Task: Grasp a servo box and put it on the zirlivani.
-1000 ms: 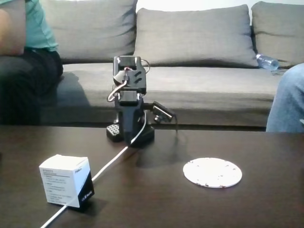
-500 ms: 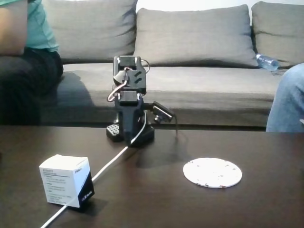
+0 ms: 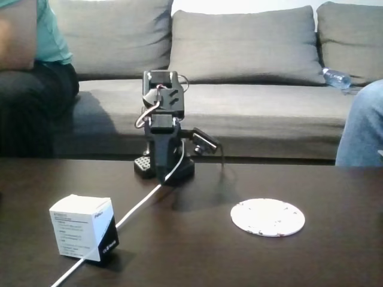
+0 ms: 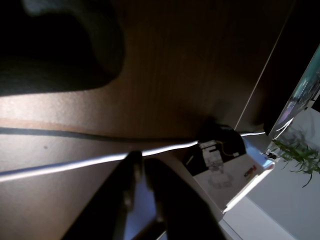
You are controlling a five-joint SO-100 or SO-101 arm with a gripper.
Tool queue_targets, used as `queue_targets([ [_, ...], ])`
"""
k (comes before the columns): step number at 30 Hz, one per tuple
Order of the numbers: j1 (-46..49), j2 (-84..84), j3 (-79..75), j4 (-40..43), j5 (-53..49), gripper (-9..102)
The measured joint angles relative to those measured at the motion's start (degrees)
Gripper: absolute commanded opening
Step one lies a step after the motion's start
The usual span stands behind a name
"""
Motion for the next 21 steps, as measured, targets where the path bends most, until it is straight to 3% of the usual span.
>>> queue_targets([
  [12,0.0,0.0,-0.7,0.0,0.5,1],
  [17,-0.9,-1.6,-13.7,1.1,6.5,18],
  [21,-2.1,-11.7,-29.5,3.1,9.7,21],
])
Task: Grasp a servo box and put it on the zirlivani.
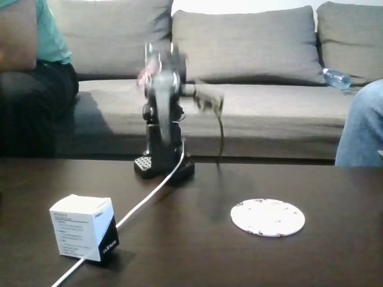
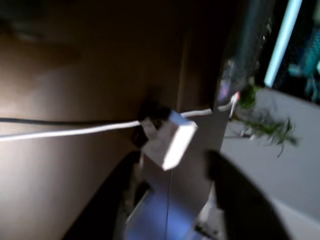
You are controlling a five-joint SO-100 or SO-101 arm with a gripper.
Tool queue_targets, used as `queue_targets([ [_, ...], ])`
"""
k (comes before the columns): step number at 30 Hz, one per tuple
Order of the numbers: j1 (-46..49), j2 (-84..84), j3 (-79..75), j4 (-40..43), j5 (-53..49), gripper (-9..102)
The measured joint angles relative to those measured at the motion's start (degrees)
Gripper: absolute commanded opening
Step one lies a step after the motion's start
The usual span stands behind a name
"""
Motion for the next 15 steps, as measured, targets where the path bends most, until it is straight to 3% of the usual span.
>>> queue_targets([
  [10,7.2,-61.6,-48.9,17.5,5.0,22],
  [15,12.6,-90.6,-72.5,20.3,5.2,22],
])
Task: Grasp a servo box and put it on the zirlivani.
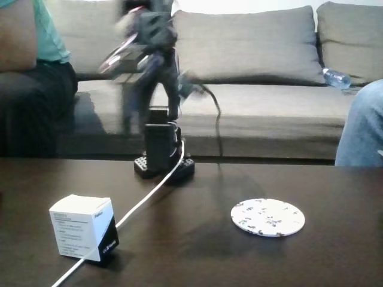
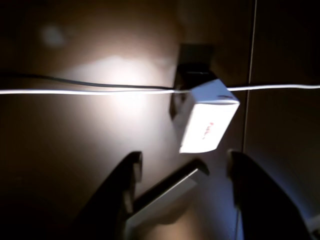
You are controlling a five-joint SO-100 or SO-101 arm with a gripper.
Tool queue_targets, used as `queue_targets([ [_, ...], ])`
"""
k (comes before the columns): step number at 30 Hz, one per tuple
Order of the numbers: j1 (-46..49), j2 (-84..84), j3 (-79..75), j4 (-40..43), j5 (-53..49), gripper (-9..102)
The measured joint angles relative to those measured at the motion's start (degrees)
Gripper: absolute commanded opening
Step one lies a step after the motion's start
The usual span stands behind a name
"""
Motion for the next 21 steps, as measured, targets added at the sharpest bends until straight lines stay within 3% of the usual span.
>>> queue_targets([
  [7,6.1,-20.7,-23.2,1.9,-0.7,22],
  [21,11.2,-17.6,-15.7,1.9,-5.7,22],
])
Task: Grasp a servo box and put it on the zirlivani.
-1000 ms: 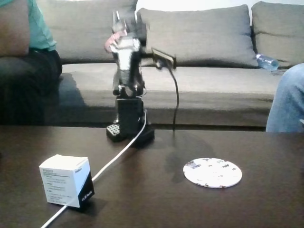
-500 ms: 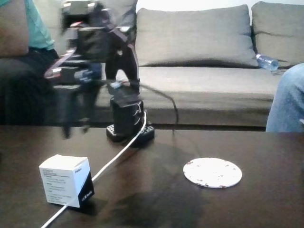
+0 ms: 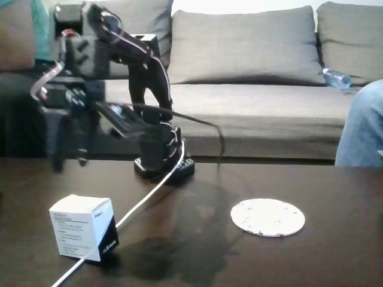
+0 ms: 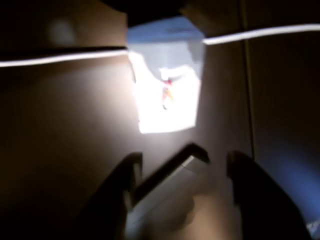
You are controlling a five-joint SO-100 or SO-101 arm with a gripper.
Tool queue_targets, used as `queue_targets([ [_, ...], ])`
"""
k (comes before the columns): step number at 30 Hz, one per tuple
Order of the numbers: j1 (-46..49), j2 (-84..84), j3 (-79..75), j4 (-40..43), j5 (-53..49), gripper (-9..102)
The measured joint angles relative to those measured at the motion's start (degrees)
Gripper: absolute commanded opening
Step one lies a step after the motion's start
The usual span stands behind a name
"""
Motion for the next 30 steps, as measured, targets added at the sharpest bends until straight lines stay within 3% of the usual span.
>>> queue_targets([
  [7,1.8,0.0,1.7,0.0,-0.2,34],
  [30,1.1,0.1,14.3,-4.8,-0.2,34],
])
